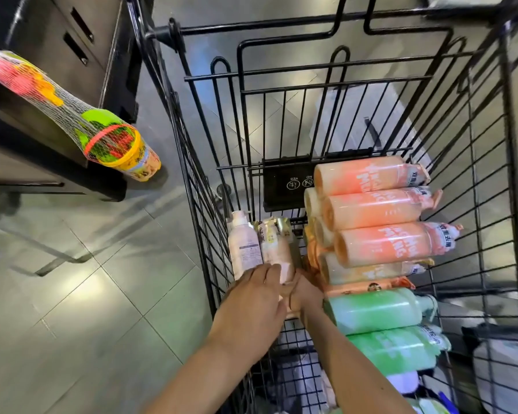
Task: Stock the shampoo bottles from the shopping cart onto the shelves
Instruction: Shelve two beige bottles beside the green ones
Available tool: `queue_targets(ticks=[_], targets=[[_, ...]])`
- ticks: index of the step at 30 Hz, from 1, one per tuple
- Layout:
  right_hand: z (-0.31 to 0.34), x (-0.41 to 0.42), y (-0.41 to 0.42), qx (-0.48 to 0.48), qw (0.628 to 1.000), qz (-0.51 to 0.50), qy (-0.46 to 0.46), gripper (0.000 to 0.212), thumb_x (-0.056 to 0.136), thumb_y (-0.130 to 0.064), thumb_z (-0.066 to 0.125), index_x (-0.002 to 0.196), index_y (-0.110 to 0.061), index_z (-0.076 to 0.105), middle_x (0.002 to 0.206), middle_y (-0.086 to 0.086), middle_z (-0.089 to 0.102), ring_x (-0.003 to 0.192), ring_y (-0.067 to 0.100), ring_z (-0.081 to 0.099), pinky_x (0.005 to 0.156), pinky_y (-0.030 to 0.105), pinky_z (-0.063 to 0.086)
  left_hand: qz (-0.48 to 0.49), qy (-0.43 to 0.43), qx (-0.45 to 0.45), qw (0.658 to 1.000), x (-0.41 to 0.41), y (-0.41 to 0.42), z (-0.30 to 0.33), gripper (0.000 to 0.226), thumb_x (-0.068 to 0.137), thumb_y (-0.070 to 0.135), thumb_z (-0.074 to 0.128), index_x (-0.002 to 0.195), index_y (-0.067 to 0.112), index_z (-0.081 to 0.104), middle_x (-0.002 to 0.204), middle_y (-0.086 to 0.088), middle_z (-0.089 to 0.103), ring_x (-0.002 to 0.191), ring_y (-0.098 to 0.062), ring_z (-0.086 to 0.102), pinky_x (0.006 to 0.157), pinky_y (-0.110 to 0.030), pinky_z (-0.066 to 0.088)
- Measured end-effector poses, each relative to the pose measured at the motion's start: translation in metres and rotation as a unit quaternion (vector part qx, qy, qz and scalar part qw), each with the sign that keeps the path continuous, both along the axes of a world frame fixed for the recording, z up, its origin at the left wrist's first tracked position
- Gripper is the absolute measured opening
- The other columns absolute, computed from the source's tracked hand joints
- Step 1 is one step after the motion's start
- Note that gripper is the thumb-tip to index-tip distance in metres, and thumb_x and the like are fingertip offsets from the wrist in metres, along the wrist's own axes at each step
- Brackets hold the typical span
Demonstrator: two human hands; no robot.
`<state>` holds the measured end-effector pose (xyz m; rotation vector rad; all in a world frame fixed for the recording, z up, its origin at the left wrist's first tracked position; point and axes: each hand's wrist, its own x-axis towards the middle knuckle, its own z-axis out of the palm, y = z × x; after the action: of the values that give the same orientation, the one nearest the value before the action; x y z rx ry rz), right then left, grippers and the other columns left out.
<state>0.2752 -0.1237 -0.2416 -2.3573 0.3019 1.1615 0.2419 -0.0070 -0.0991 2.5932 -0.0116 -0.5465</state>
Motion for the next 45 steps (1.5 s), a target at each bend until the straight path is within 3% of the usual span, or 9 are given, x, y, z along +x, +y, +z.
queue_targets(ticks=[6, 12, 16, 18, 22, 28, 34, 37, 45], targets=[[0.034, -0.015, -0.01, 0.067, 0.989, -0.12, -0.06, 0.019, 0.077, -0.035, 0.071, 0.081, -0.022, 0.057, 0.077, -0.006, 0.066, 0.076, 0.018, 0.063, 0.064, 0.026, 0.049, 0.009, 0.003, 0.017, 1.0, 0.002, -0.001, -0.002, 0.051, 0.098, 0.035, 0.04, 0.144, 0.019, 0.024, 0.141, 0.003, 0.039, 0.128, -0.013, 0.038, 0.104, -0.027, 0.034], [0.104, -0.046, -0.04, 0.241, 0.934, -0.263, -0.04, 0.043, 0.057, -0.043, 0.073, 0.093, -0.019, 0.071, 0.073, 0.0, 0.072, 0.061, 0.006, 0.063, 0.056, 0.021, 0.048, 0.156, 0.002, -0.107, 0.982, 0.011, 0.0, 0.011, 0.067, 0.092, 0.038, 0.053, 0.146, 0.014, 0.02, 0.149, 0.0, 0.03, 0.134, -0.016, 0.036, 0.107, -0.025, 0.031], [0.142, -0.06, -0.06, 0.35, 0.897, -0.268, -0.025, 0.061, 0.051, -0.047, 0.074, 0.101, -0.012, 0.069, 0.074, 0.002, 0.071, 0.061, 0.01, 0.061, 0.055, 0.019, 0.045, 0.218, 0.151, -0.316, 0.911, 0.018, -0.002, 0.026, 0.04, 0.083, 0.044, 0.062, 0.116, 0.028, 0.047, 0.11, 0.021, 0.06, 0.087, 0.012, 0.059, 0.068, -0.005, 0.047], [0.154, -0.061, -0.06, 0.383, 0.885, -0.263, -0.033, 0.057, 0.052, -0.045, 0.072, 0.099, -0.014, 0.069, 0.071, -0.001, 0.07, 0.058, 0.007, 0.059, 0.054, 0.016, 0.044, 0.253, 0.176, -0.393, 0.866, 0.018, -0.003, 0.034, 0.036, 0.081, 0.042, 0.063, 0.111, 0.024, 0.061, 0.101, 0.014, 0.07, 0.079, 0.005, 0.067, 0.063, -0.01, 0.05], [0.15, -0.058, -0.042, 0.424, 0.856, -0.294, -0.023, 0.043, 0.072, -0.046, 0.071, 0.102, -0.015, 0.07, 0.073, -0.002, 0.07, 0.062, 0.009, 0.06, 0.058, 0.021, 0.045, 0.324, 0.087, -0.351, 0.874, 0.018, 0.011, 0.055, 0.052, 0.059, 0.056, 0.063, 0.1, 0.025, 0.066, 0.09, 0.005, 0.073, 0.075, -0.005, 0.07, 0.06, -0.018, 0.053], [0.061, -0.03, 0.006, 0.287, 0.919, -0.269, 0.027, 0.016, 0.096, -0.015, 0.055, 0.111, -0.017, 0.052, 0.09, -0.013, 0.057, 0.075, 0.002, 0.054, 0.061, 0.008, 0.042, 0.406, 0.005, -0.392, 0.826, 0.03, 0.064, 0.083, 0.032, 0.062, 0.039, 0.08, 0.084, 0.018, 0.069, 0.073, 0.005, 0.074, 0.061, -0.007, 0.067, 0.054, -0.023, 0.054], [-0.049, -0.005, 0.064, 0.129, 0.985, -0.11, -0.019, 0.076, 0.076, -0.06, 0.067, 0.138, -0.031, 0.034, 0.128, -0.001, 0.045, 0.122, 0.021, 0.041, 0.11, 0.038, 0.032, 0.434, -0.012, -0.417, 0.799, 0.033, 0.1, 0.07, 0.035, 0.063, 0.046, 0.073, 0.083, 0.016, 0.073, 0.079, 0.0, 0.075, 0.062, -0.012, 0.067, 0.05, -0.017, 0.051], [-0.043, 0.004, 0.074, 0.063, 0.993, -0.095, -0.037, 0.079, 0.079, -0.052, 0.067, 0.135, -0.007, 0.035, 0.132, 0.015, 0.041, 0.124, 0.032, 0.036, 0.102, 0.034, 0.031, 0.424, -0.02, -0.413, 0.806, 0.035, 0.105, 0.064, 0.046, 0.055, 0.055, 0.067, 0.083, 0.019, 0.074, 0.082, -0.002, 0.075, 0.066, -0.015, 0.068, 0.052, -0.019, 0.052], [-0.008, -0.016, 0.039, 0.153, 0.952, -0.265, 0.018, 0.036, 0.073, -0.033, 0.079, 0.102, -0.015, 0.066, 0.093, 0.001, 0.071, 0.07, 0.009, 0.063, 0.062, 0.022, 0.051, 0.388, -0.011, -0.406, 0.827, 0.035, 0.094, 0.07, 0.039, 0.065, 0.043, 0.075, 0.093, 0.017, 0.071, 0.083, 0.002, 0.075, 0.069, -0.012, 0.068, 0.058, -0.02, 0.052]])
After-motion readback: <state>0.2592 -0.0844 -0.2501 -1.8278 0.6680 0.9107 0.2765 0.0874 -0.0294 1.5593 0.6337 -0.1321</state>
